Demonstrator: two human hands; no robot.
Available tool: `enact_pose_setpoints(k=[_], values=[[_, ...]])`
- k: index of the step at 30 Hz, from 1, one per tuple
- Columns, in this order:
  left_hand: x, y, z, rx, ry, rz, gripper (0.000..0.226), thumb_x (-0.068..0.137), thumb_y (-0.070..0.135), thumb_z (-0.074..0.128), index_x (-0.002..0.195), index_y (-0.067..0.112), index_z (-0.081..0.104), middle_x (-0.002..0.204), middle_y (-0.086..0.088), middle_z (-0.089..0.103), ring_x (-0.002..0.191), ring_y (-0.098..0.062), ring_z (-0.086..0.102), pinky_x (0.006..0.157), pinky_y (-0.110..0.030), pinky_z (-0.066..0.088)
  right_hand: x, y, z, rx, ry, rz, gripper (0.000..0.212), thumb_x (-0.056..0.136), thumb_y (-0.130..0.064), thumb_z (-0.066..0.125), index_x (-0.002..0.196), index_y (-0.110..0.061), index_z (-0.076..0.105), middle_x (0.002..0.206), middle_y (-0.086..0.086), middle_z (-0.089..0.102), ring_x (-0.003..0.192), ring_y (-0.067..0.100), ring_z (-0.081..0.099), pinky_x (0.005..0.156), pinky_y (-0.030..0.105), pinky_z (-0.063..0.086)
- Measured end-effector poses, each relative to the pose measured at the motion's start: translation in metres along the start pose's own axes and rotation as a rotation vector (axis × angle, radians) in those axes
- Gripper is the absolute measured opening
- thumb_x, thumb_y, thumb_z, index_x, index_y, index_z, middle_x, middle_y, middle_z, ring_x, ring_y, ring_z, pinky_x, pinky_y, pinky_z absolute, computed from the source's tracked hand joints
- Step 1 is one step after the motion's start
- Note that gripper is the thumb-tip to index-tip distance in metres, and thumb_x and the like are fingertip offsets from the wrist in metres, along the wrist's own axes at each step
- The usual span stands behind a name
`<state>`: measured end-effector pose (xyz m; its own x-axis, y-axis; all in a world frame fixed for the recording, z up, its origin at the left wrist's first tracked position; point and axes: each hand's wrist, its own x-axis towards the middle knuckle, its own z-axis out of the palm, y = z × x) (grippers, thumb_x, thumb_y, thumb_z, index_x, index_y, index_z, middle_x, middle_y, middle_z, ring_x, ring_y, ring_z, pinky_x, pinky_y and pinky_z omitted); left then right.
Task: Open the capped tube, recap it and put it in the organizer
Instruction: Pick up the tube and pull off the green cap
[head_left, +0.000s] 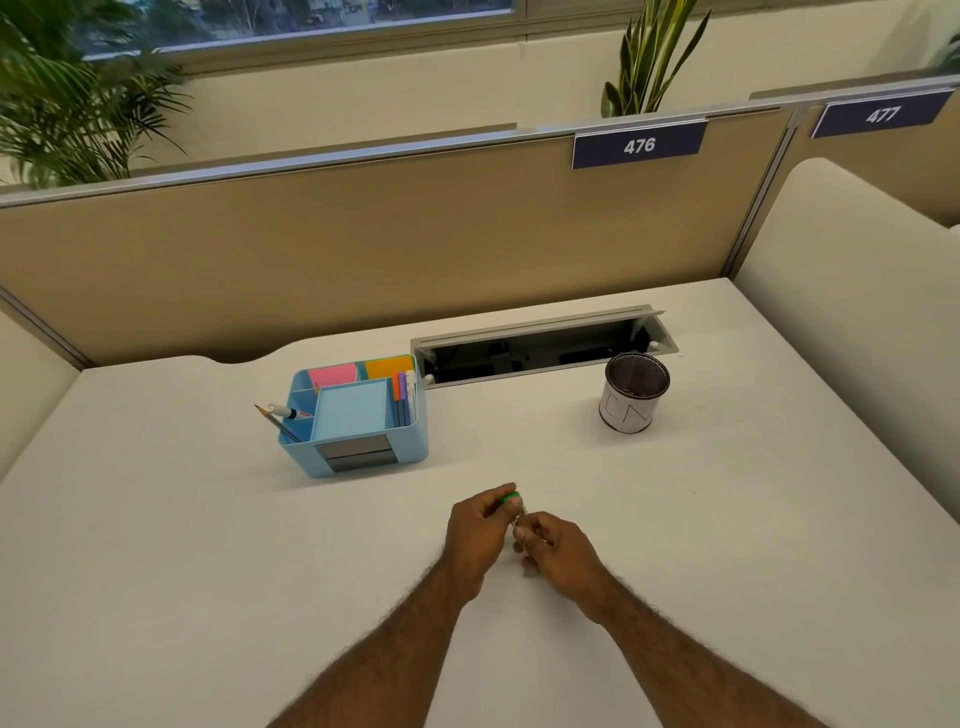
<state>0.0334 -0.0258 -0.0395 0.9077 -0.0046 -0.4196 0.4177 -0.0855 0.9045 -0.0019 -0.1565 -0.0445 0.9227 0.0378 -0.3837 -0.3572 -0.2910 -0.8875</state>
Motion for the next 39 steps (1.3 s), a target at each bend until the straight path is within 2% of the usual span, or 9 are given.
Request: enact_pose_setpoints(k=[9,11,14,16,20,25,30,34,39], values=[[-0.002,-0.002,-0.005,-0.125,0.009,-0.072,0.04,0.087,0.009,0.065,0.126,0.005,0.06,0.121,-0.008,0.067,0.113,-0.019,0.062,0.107,-0.037,0.044,0.007,0.001,-0.003,-0.182,0.026,-0.104,0.019,0.092,-0.029,0.057,0.089,-0.012,0.066,0.077,0.009,0.066,0.07,0.013,0.051,0.08,0.041,0.051],[-0.002,-0.002,-0.007,0.023,0.036,-0.002,0.038,0.087,0.015,0.066,0.124,0.01,0.063,0.124,-0.005,0.067,0.11,-0.012,0.062,0.103,-0.026,0.045,0.007,0.001,0.0,-0.156,0.016,-0.1,0.018,0.091,-0.03,0.057,0.087,-0.016,0.067,0.083,0.01,0.071,0.071,0.012,0.057,0.083,0.041,0.052],[-0.002,-0.001,-0.008,0.205,0.072,0.087,0.036,0.086,0.022,0.067,0.121,0.017,0.066,0.122,0.001,0.069,0.103,-0.001,0.06,0.081,0.0,0.043,0.007,0.003,0.003,-0.132,0.042,-0.096,0.018,0.091,-0.033,0.058,0.088,-0.019,0.068,0.085,0.008,0.073,0.072,0.012,0.058,0.083,0.042,0.053],[-0.003,-0.001,-0.008,0.261,0.101,0.117,0.035,0.086,0.024,0.067,0.12,0.018,0.067,0.121,0.0,0.069,0.101,0.0,0.06,0.075,0.003,0.041,0.008,0.004,0.003,-0.132,0.063,-0.095,0.021,0.09,-0.036,0.06,0.092,-0.017,0.068,0.084,0.012,0.072,0.07,0.011,0.055,0.082,0.043,0.053],[-0.002,0.001,-0.007,0.307,0.147,0.139,0.034,0.085,0.022,0.069,0.117,0.014,0.068,0.119,-0.004,0.071,0.104,-0.006,0.064,0.089,-0.013,0.044,0.011,0.006,0.005,-0.138,0.066,-0.089,0.028,0.088,-0.04,0.061,0.094,-0.014,0.068,0.071,0.0,0.064,0.068,0.009,0.05,0.079,0.041,0.052],[0.0,0.004,-0.007,0.067,0.167,0.007,0.034,0.081,0.014,0.072,0.115,0.01,0.069,0.115,-0.005,0.072,0.099,-0.012,0.065,0.094,-0.024,0.048,0.012,0.003,0.007,-0.136,0.065,-0.104,0.021,0.089,-0.039,0.062,0.092,-0.02,0.071,0.077,0.001,0.07,0.069,0.009,0.052,0.075,0.034,0.05],[-0.005,0.001,-0.006,0.205,0.209,0.047,0.033,0.084,0.021,0.069,0.117,0.014,0.069,0.116,-0.002,0.072,0.099,-0.007,0.063,0.092,-0.019,0.046,0.011,0.006,0.01,-0.161,0.051,-0.121,0.029,0.089,-0.037,0.06,0.082,-0.009,0.064,0.065,-0.003,0.054,0.064,0.011,0.043,0.067,0.029,0.04],[-0.003,-0.001,-0.002,0.24,0.229,0.074,0.033,0.084,0.021,0.069,0.117,0.014,0.069,0.115,-0.002,0.072,0.097,-0.006,0.064,0.088,-0.016,0.046,0.013,0.007,0.01,-0.149,0.067,-0.122,0.031,0.09,-0.037,0.06,0.085,-0.007,0.065,0.07,0.009,0.065,0.066,0.011,0.047,0.068,0.032,0.043],[0.005,0.004,-0.007,-0.175,0.278,-0.113,0.021,0.084,0.008,0.068,0.104,0.003,0.072,0.109,-0.016,0.072,0.094,-0.022,0.065,0.094,-0.038,0.053,0.014,0.01,0.01,-0.202,0.06,-0.134,0.027,0.089,-0.033,0.061,0.076,-0.009,0.06,0.062,-0.004,0.048,0.061,0.012,0.039,0.063,0.029,0.034]])
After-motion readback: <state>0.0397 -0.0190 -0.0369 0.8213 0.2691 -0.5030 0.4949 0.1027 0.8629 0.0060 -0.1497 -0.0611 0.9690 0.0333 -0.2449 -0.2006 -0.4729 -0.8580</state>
